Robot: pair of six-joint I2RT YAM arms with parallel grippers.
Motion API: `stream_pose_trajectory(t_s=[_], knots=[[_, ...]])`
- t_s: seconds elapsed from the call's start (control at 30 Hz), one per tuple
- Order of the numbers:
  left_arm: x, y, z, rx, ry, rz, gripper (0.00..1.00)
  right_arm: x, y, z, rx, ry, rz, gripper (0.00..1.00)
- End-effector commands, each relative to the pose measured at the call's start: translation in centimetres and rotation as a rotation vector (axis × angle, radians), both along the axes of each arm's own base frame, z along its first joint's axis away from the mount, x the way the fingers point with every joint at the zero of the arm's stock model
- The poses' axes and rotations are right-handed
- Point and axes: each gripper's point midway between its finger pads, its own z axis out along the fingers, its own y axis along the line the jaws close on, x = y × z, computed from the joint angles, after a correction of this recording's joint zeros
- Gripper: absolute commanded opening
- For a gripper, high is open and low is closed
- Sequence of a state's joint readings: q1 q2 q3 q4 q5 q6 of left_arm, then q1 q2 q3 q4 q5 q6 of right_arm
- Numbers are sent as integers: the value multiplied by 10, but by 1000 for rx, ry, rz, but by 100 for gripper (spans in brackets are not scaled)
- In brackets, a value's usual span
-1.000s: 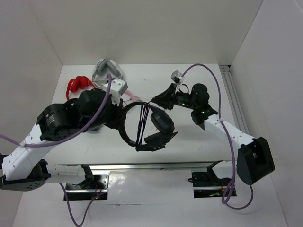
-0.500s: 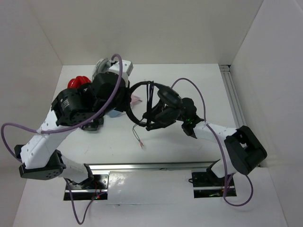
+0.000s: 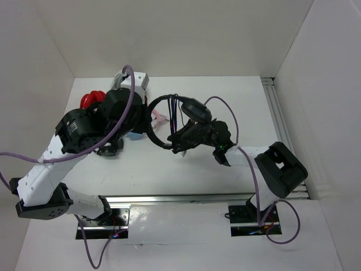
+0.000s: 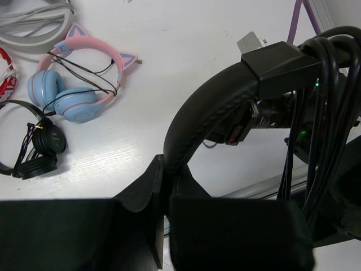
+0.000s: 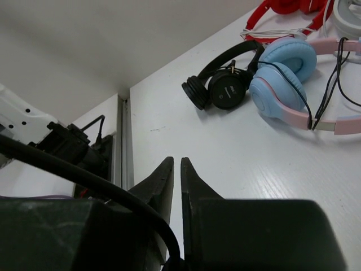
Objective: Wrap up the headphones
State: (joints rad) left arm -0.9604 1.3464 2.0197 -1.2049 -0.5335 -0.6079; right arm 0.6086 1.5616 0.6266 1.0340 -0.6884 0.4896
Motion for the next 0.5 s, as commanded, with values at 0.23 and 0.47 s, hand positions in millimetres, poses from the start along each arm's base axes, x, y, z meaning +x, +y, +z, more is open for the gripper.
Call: stream_pose_trajectory(t_s=[0.23,0.47], knots=[[15,29,48,-194,-121,144,0,0,-2,-8,27,-42,-35,30],[23,36,55,-217,-135,166,0,-6,1,-24,30,-7,-14,30]])
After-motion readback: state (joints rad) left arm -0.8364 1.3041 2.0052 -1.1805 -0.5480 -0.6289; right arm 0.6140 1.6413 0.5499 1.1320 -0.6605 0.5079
